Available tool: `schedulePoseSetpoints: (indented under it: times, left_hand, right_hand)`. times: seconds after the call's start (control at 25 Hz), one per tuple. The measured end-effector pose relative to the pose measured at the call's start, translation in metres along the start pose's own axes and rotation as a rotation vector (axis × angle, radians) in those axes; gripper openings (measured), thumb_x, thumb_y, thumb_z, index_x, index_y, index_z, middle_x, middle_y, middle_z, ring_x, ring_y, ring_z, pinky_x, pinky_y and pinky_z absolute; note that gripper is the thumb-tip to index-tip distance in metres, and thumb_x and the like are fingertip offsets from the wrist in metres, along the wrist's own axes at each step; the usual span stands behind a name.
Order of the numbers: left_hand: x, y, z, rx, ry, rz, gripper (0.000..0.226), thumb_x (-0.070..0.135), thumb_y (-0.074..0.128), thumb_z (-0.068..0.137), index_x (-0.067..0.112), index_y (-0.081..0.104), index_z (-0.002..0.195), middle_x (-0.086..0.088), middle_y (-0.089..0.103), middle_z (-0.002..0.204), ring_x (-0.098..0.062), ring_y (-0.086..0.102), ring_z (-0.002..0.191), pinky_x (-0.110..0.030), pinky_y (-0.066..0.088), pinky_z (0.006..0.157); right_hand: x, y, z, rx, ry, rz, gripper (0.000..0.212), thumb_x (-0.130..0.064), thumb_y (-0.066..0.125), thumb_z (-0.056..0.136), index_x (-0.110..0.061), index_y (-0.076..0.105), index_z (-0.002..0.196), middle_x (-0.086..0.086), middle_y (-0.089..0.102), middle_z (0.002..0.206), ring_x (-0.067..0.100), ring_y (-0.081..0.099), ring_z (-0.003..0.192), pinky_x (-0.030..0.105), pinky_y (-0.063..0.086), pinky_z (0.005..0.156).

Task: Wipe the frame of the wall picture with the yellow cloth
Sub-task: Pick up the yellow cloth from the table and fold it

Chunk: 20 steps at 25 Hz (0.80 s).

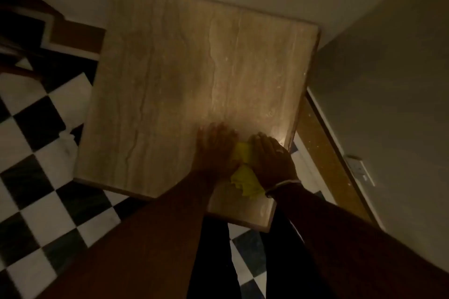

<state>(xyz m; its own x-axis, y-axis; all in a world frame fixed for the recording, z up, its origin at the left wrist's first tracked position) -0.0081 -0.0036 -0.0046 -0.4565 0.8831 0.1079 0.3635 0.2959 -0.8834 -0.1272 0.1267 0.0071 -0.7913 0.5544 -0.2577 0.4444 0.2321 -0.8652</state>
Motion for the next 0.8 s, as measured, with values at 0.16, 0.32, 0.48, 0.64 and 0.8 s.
schedulePoseSetpoints:
  times: [0.16, 0.32, 0.48, 0.64, 0.8]
  left_hand:
    - [0.001, 0.003, 0.016, 0.171, 0.169, 0.063, 0.049, 0.047, 0.05, 0.086, 0.018, 0.066, 0.122, -0.019, 0.054, 0.144, -0.043, 0.044, 0.137, -0.076, 0.022, 0.106]
    - [0.009, -0.037, 0.01, 0.113, 0.196, -0.139, 0.031, 0.026, 0.057, 0.085, 0.007, 0.072, 0.105, -0.018, 0.071, 0.117, -0.042, 0.064, 0.114, -0.057, 0.049, 0.098]
    - [0.012, -0.144, 0.005, -0.03, 0.179, -0.376, 0.016, 0.025, 0.061, 0.088, 0.012, 0.065, 0.096, -0.016, 0.069, 0.1, -0.037, 0.063, 0.092, -0.042, 0.047, 0.075]
    - [0.036, -0.323, 0.014, 0.174, 0.344, -0.383, 0.015, 0.023, 0.065, 0.085, 0.01, 0.065, 0.09, -0.016, 0.071, 0.09, -0.035, 0.061, 0.086, -0.046, 0.047, 0.074]
    - [0.112, -0.537, 0.0, 0.475, 0.634, -0.253, 0.003, 0.009, 0.062, 0.079, 0.009, 0.063, 0.081, -0.014, 0.07, 0.081, -0.034, 0.06, 0.077, -0.043, 0.046, 0.066]
  right_hand:
    - [-0.003, 0.014, 0.016, 0.08, 0.094, -0.009, 0.05, -0.045, 0.048, 0.092, -0.012, 0.047, 0.13, 0.016, 0.064, 0.121, 0.038, 0.064, 0.101, 0.047, 0.054, 0.08]
    - [-0.007, -0.018, 0.008, -0.028, 0.103, 0.122, 0.048, -0.036, 0.052, 0.092, -0.009, 0.048, 0.131, 0.018, 0.06, 0.124, 0.038, 0.059, 0.109, 0.045, 0.048, 0.091]
    - [-0.008, -0.118, -0.002, -0.019, 0.11, 0.354, 0.023, -0.022, 0.06, 0.088, -0.008, 0.062, 0.106, 0.02, 0.066, 0.104, 0.036, 0.062, 0.097, 0.038, 0.047, 0.081]
    - [-0.001, -0.29, -0.033, 0.293, 0.095, 0.334, 0.016, -0.018, 0.062, 0.084, -0.012, 0.062, 0.099, 0.019, 0.063, 0.099, 0.037, 0.06, 0.093, 0.042, 0.048, 0.078]
    - [0.015, -0.49, -0.113, 0.699, 0.187, 0.304, 0.017, -0.014, 0.064, 0.082, -0.013, 0.065, 0.099, 0.019, 0.061, 0.095, 0.034, 0.057, 0.091, 0.038, 0.044, 0.072]
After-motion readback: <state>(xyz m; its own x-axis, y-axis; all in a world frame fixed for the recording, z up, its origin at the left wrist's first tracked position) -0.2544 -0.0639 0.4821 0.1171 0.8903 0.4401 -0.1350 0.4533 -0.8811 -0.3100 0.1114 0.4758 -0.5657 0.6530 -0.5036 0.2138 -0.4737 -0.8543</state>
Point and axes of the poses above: each hand's wrist, its own z-axis towards the middle knuckle, its own y-axis out of the palm, x = y × z, the point moved 1 cm from there along z, towards the middle knuckle
